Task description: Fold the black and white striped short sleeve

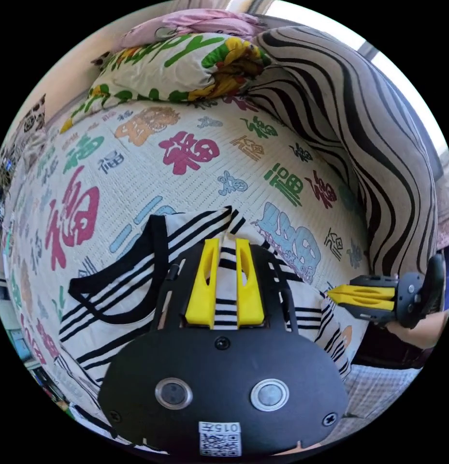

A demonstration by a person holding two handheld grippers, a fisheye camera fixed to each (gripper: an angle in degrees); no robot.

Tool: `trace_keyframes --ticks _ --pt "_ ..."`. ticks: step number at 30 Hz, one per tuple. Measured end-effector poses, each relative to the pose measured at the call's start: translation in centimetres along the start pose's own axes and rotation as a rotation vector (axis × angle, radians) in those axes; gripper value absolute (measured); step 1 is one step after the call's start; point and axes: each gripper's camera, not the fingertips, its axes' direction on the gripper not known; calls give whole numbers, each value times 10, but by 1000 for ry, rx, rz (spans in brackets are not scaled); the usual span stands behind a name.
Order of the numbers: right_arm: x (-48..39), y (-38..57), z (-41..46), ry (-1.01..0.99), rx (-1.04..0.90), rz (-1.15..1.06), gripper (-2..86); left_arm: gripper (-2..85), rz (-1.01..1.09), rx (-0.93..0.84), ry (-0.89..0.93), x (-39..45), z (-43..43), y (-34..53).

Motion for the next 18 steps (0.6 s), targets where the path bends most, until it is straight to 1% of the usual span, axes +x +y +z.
trace_keyframes --ticks 1,3,6,9,11,14,16,17,18 --pt "-7 -6 -3 -30 13 -24 3 53 -8 -1 -60 10 -13 9" --pt "-23 -16 -1 -85 4 -92 4 48 -27 5 -118 20 -31 30" --pt "-57 -28 17 -117 -62 -215 5 32 -126 -44 -87 20 -35 74" --pt "-83 -33 48 -76 -176 -255 3 20 -187 -176 -44 16 -15 108" --pt "-91 -34 50 -51 -147 -261 1 15 -164 -153 -38 21 -22 115" --pt "-100 -42 54 -47 -161 -253 -1 9 1 -239 -135 49 -23 107" --pt "-108 -52 59 -39 -173 -269 -3 3 203 -328 -283 88 -18 101" --pt "-111 -55 60 -37 -178 -273 -3 2 261 -348 -323 98 -16 102" --pt "-115 -62 63 -33 -191 -272 -4 0 350 -374 -405 116 -13 106"
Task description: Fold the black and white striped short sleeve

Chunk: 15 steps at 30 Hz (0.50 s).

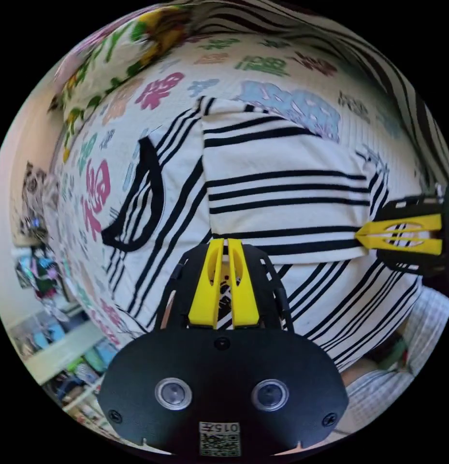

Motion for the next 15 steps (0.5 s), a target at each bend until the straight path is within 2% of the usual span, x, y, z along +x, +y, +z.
trace_keyframes --ticks 4,7,15 --pt "-9 -26 6 9 -25 22 -5 -3 116 -13 -215 42 -9 17" --pt "-13 -40 9 0 -13 50 -5 -1 143 41 -290 54 -15 45" --pt "-33 -80 13 19 -112 127 -5 2 -6 156 -290 8 -41 156"
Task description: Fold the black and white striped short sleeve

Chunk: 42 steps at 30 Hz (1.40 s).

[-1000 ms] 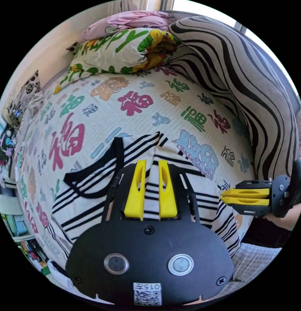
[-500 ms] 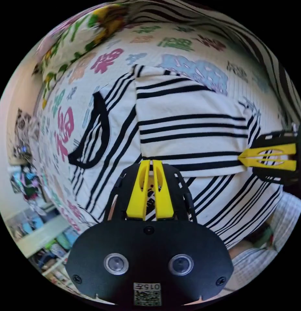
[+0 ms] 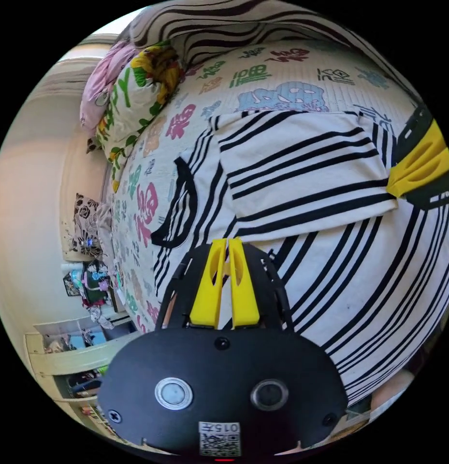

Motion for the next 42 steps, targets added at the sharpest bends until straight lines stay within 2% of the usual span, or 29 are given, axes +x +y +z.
trace_keyframes --ticks 2,8,10,13,16,19,23,27,31,36,42 --pt "-11 -7 -3 35 -45 2 -5 3 -77 2 39 -24 -2 39" --pt "-69 -58 -36 44 28 -53 -4 12 -644 -23 299 -118 10 249" --pt "-101 -101 -50 26 94 -118 -3 21 -910 -53 352 -148 25 354" --pt "-147 -169 -63 -14 189 -216 2 43 -1189 -93 420 -177 55 472" --pt "-195 -240 -72 -67 243 -293 15 61 -1398 -31 558 -201 91 560" --pt "-243 -310 -71 -69 248 -346 37 70 -1539 52 619 -220 124 616" --pt "-294 -383 -56 -55 169 -399 61 74 -1548 65 676 -238 160 649" --pt "-343 -445 -22 89 32 -468 71 34 -1512 76 709 -245 182 677" --pt "-364 -479 2 192 -110 -506 38 -2 -1524 168 785 -249 189 711" --pt "-368 -487 -17 133 -88 -575 -7 -8 -1483 218 729 -262 172 727" --pt "-308 -449 -100 -101 175 -566 -9 -7 -1232 304 540 -286 102 703"
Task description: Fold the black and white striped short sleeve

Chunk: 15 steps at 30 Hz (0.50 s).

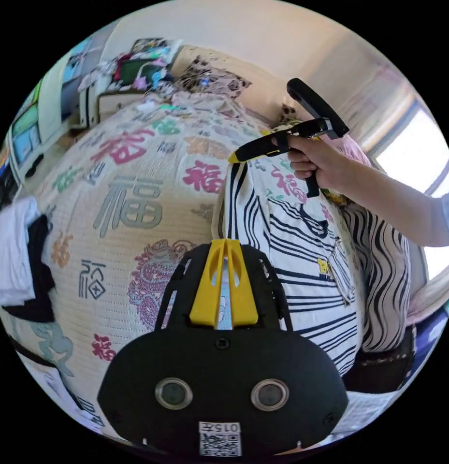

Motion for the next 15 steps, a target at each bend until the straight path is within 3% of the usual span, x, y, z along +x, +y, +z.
trace_keyframes --ticks 3,7,11,13,15 --pt "23 52 -45 -58 99 50 -9 -7 188 16 -27 46 -14 -8" --pt "55 136 -63 -57 57 224 -5 -6 378 -37 21 114 3 -7" --pt "79 193 -51 -20 -32 368 4 0 462 -179 89 159 51 8" --pt "96 218 -45 100 -110 515 18 7 490 -271 124 176 73 13" --pt "103 229 -53 76 -78 564 34 13 459 -259 172 177 71 7"
